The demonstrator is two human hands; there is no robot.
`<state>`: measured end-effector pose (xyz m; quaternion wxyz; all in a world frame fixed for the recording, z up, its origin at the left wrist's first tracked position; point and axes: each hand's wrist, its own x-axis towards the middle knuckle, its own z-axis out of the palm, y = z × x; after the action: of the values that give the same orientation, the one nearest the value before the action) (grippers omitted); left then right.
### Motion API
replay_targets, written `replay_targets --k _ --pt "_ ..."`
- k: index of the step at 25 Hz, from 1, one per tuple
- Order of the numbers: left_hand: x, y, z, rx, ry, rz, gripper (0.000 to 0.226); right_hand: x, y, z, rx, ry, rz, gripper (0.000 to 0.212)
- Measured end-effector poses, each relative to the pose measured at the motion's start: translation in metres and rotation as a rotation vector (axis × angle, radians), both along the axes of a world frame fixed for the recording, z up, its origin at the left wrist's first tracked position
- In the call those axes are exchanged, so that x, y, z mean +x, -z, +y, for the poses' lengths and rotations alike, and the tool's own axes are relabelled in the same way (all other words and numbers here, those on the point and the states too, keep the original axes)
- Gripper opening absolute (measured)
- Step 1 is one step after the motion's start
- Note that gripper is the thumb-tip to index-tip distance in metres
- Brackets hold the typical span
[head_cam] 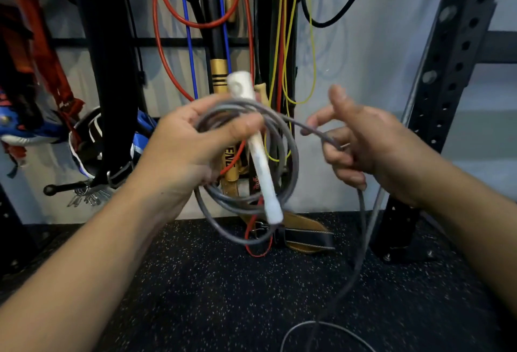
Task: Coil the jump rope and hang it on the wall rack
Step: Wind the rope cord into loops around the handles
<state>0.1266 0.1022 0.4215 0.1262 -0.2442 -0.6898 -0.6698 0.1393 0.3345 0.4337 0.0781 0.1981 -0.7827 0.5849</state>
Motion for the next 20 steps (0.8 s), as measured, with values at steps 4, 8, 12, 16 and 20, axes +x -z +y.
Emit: replay_targets --k 4,8,12,16,20 --pt "-0.013 0.008 0.006 0.653 -0.056 -0.125 0.018 -0.005 0.02 -0.014 -0.178 -0.043 -0.099 0.074" --pt "-0.002 0.023 0.036 0.822 -0.067 -0.217 0.024 0.003 0.045 -0.054 -0.201 0.217 -0.002 0.063" --pt "0.004 0.026 0.047 0.91 -0.028 -0.266 0.04 0.002 0.051 -0.062 -0.337 0.311 -0.078 0.061" --pt "0.008 0.027 0.049 0.885 0.022 -0.325 0.04 0.007 0.04 -0.061 -0.532 0.245 -0.149 0.038" --pt "0.011 0.034 0.046 0.819 0.034 -0.39 0.042 0.004 0.033 -0.05 -0.526 0.232 -0.097 0.03"
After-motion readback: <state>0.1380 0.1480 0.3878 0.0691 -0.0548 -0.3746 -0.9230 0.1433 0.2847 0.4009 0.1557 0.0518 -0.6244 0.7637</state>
